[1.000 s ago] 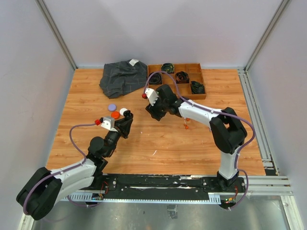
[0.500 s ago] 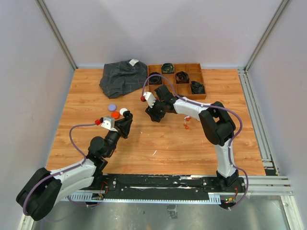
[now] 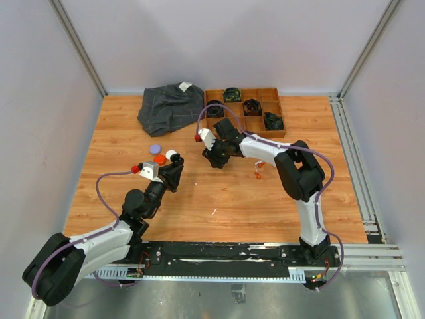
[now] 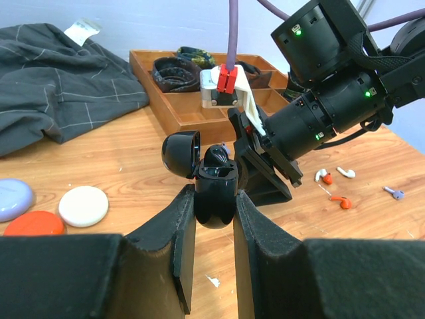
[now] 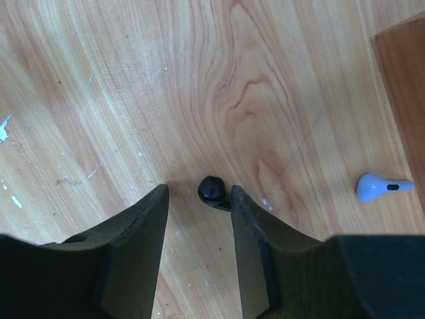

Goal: Insert the wireless bluetooth earbuds into the charging case
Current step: Move the earbud to the center of the board.

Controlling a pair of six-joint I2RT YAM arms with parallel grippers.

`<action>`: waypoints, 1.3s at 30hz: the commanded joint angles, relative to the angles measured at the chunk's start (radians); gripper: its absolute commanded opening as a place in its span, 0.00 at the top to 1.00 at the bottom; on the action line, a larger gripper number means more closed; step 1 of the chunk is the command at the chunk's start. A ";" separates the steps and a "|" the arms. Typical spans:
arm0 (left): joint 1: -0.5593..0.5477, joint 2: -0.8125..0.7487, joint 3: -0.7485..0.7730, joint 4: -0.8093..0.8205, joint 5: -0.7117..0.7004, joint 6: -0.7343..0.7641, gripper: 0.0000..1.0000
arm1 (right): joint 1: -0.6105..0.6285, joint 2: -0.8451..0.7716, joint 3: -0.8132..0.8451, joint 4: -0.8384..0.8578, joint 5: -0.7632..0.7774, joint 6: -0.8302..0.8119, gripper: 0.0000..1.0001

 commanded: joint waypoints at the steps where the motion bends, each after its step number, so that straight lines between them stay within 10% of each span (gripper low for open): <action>1: 0.007 -0.012 -0.001 0.048 0.000 -0.004 1.00 | -0.017 -0.017 -0.003 -0.049 0.059 -0.016 0.57; 23: 0.007 -0.021 -0.003 0.051 0.016 -0.009 1.00 | -0.016 -0.034 -0.015 -0.156 0.198 0.172 0.82; 39: 0.007 -0.033 -0.004 0.049 0.022 -0.008 1.00 | -0.008 -0.075 -0.045 -0.168 0.207 0.252 0.73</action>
